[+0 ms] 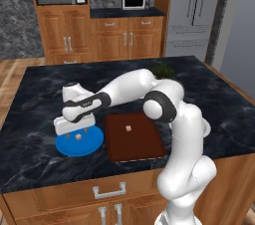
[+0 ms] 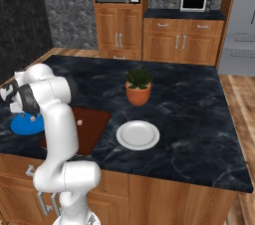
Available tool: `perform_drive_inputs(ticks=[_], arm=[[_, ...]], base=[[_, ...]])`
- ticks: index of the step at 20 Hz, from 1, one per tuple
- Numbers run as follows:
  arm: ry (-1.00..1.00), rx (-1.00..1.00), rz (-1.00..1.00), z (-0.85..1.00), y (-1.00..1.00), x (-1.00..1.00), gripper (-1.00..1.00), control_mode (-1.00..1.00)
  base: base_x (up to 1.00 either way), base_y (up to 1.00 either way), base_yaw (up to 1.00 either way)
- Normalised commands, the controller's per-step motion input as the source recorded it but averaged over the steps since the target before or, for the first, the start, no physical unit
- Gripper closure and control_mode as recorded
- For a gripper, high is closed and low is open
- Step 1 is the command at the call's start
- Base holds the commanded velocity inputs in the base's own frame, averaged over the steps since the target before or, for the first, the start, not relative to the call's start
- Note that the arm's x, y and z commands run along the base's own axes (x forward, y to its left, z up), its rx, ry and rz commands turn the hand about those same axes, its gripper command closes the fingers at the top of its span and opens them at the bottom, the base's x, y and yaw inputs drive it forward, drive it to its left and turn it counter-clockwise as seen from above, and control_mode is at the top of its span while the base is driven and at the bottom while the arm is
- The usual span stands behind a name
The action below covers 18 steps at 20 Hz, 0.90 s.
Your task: Move the dessert items from the plates to the tray.
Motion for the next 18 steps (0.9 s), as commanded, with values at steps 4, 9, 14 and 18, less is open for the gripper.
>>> perform_drive_inputs(ticks=[4,9,14,18], arm=[[0.0,0.0,0.0,-0.11,0.0,0.0,-1.0,-1.0],[0.0,0.0,0.0,-0.12,0.0,0.0,-1.0,-1.0],[0.0,0.0,0.0,-0.12,0.0,0.0,-1.0,-1.0],[0.0,0.0,0.0,-0.19,0.0,0.0,-1.0,-1.0]], base=[[0.0,0.0,0.0],[0.0,0.0,0.0],[0.0,0.0,0.0],[0.0,0.0,0.0]])
